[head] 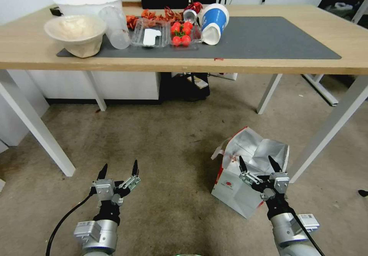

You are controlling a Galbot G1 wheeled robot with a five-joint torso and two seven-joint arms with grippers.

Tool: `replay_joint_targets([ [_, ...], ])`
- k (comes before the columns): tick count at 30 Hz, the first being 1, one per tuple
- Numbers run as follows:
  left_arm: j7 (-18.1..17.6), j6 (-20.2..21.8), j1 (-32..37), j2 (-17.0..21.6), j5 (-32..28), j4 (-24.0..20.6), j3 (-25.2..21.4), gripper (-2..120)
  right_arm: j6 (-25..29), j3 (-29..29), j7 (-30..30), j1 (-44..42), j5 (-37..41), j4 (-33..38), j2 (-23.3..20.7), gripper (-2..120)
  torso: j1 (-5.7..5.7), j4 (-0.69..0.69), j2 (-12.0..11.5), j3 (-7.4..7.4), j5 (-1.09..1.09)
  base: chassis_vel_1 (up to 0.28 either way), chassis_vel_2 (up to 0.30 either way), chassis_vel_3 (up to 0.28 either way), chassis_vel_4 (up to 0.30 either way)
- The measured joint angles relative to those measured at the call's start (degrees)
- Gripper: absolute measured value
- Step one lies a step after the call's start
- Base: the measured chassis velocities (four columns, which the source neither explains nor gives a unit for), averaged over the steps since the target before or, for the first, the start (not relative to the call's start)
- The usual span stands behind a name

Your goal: Pick up the food delivery bag from the floor and place it on the table.

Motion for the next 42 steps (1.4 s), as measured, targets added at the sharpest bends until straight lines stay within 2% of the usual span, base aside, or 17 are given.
replay_joint_targets([
  [8,0.2,-0.1,0.0,-0.3,-0.3,0.0,0.1,100,0.1,0.1,0.0,-0.1,0.3,0.2,-0.5,100,-0.1,0.0,-2.0,-1.88,0.0,0.0,0.0,0.0,0.0],
  [15,0.2,-0.1,0.1,-0.4,-0.1,0.1,0.1,100,0.2,0.1,0.0,-0.1,0.4,0.3,-0.6,100,-0.27,0.0,-2.8,-1.98,0.0,0.0,0.0,0.0,0.0],
  [26,0.2,-0.2,-0.1,-0.6,0.3,0.8,0.0,100,0.2,0.1,0.0,-0.1,0.5,0.1,-0.6,100,-0.3,0.0,-2.8,-1.99,0.0,0.0,0.0,0.0,0.0],
  [28,1.4,-0.4,0.0,-0.5,1.4,0.9,0.0,100,-0.2,0.2,0.7,-0.1,1.2,0.5,-1.1,100,-0.29,0.0,-2.7,-1.99,0.0,0.0,0.0,0.0,0.0],
  [32,1.7,0.5,0.1,-0.4,4.0,0.4,0.0,100,-4.4,2.4,4.7,1.9,3.5,1.4,-3.5,100,-0.28,-0.01,-2.6,-1.99,0.01,0.0,0.0,0.0,0.0],
  [35,-1.2,3.8,0.2,0.3,8.1,-0.3,0.6,100,-18.2,7.3,11.6,6.4,11.7,2.7,-11.1,100,-0.25,0.0,-2.5,-1.98,0.01,0.0,0.0,0.0,0.0],
  [36,-1.2,3.8,0.2,0.3,8.1,-0.3,0.6,100,-18.2,7.3,11.6,6.4,11.7,2.7,-11.1,100,-0.25,0.0,-2.5,-1.98,0.01,0.0,0.0,0.0,0.0],
  [38,-2.0,4.8,0.2,0.5,9.5,-0.3,1.1,100,-26.2,8.5,18.4,9.2,19.1,2.6,-16.2,100,-0.25,0.01,-2.5,-1.99,0.01,0.0,0.0,0.0,0.0],
  [39,-2.0,4.8,0.2,0.5,9.5,-0.3,1.1,100,-26.2,8.5,18.4,9.2,19.1,2.6,-16.2,100,-0.25,0.01,-2.5,-1.99,0.01,0.0,0.0,0.0,0.0],
  [41,-2.6,5.8,-0.5,1.0,9.5,0.0,2.1,100,-34.0,8.4,27.4,12.3,27.4,0.9,-20.6,100,-0.24,0.02,-2.5,-1.98,0.01,0.0,0.0,0.0,0.0],
  [42,-2.7,5.9,-0.8,1.2,9.3,0.2,2.7,100,-35.8,7.8,30.5,13.4,30.6,-0.3,-21.9,100,-0.24,0.0,-2.4,-1.98,0.01,0.0,0.0,0.0,0.0],
])
